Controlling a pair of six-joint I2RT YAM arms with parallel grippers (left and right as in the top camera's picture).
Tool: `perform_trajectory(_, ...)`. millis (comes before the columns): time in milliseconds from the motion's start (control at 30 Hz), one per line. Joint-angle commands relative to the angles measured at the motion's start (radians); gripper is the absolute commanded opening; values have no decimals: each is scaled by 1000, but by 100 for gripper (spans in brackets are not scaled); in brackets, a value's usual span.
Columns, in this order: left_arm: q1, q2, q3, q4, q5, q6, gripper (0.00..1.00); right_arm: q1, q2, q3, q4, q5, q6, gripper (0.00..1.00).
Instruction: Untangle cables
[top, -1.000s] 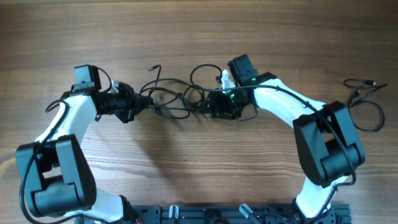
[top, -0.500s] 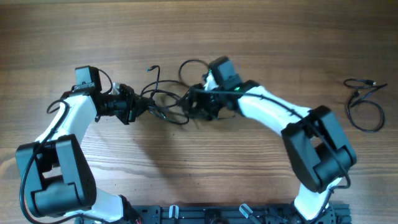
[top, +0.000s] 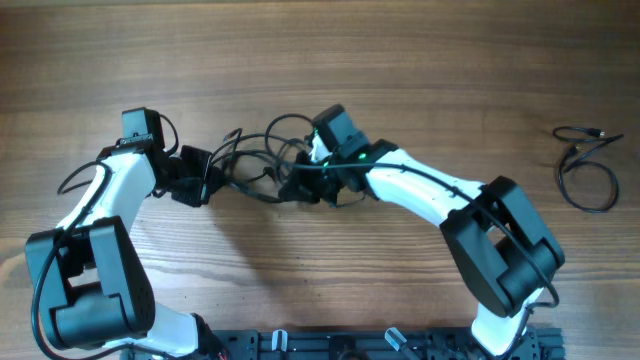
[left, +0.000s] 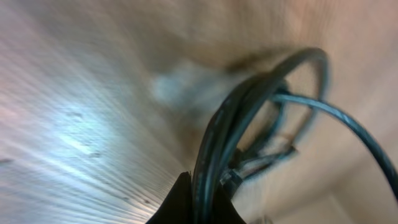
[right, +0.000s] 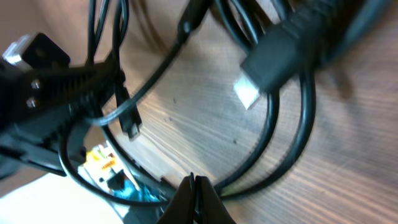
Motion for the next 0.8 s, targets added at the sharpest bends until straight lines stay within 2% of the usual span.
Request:
perform_trajectory(0,34,2,0,-29,-191,-117,4,65,6,-3,-29,116,-32,8)
perform_trajectory(167,73,2,0,-93,-282,-114,4,68,6,-3,-40,259,-53,18)
perform_trajectory(200,76,2,0,-105,-291,-71,12,68,6,-3,-40,294,-53,19)
perform_trajectory(267,77,2,0,-95,-288,23,17,69,6,-3,-42,364,-54,21)
perform_trajectory(333,77,2,0,-82,-238,109,17,69,6,-3,-51,417,-61,26)
perform_trajectory(433,77,2,0,-30,-96,298,11,69,6,-3,-54,503,-106,28)
perform_trajectory(467,77,2,0,-13,-43,360,18,69,6,-3,-58,518,-105,29)
perform_trajectory(533,73,1,0,23,82,513,50,69,6,-3,-58,525,-106,32)
perform_trajectory(600,64,1,0,29,84,537,74,68,6,-3,-59,550,-107,34)
perform_trajectory(667,58,1,0,33,84,537,84,68,6,-5,-63,577,-109,36)
perform_trajectory(767,45,1,2,42,85,559,84,69,6,-5,-69,591,-137,41)
